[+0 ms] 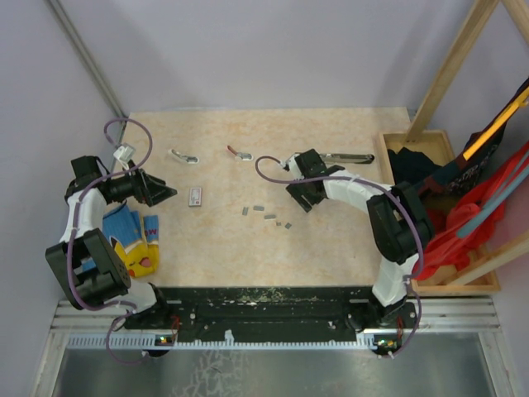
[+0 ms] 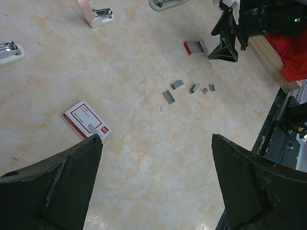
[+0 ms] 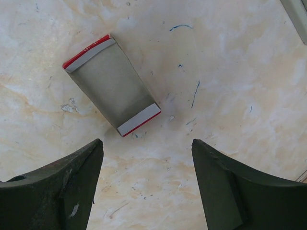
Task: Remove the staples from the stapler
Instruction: Move the staple box to the center of the board.
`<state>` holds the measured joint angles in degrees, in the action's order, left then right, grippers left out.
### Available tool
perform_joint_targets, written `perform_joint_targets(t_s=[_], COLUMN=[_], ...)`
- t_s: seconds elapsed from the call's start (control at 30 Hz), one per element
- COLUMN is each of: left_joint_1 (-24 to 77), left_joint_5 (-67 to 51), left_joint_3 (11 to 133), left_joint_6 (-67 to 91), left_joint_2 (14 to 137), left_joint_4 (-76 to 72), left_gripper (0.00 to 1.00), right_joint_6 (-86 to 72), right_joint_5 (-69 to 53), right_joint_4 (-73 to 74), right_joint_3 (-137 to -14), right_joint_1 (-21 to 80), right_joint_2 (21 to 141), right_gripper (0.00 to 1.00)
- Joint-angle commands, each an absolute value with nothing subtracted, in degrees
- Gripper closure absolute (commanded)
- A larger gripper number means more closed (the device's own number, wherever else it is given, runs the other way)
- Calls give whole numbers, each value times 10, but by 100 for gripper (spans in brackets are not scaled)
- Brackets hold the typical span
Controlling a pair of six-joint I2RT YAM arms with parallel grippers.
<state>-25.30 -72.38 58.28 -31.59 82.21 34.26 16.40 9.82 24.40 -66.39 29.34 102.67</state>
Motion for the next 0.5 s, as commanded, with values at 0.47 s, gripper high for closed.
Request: perform_joint_targets(t_s=[0.47], left_joint_1=[-258], left_joint_5=[-741], left_joint_3=[581], left_joint_6=[-317], left_joint_2=[828], left_joint_4=[336], left_gripper=[0], right_joint_6=[176], right_joint_5=[169], right_joint_4=[200], right_joint_3=[-698], right_joint_1=[285], right_joint_2=[1074], right_gripper=[25])
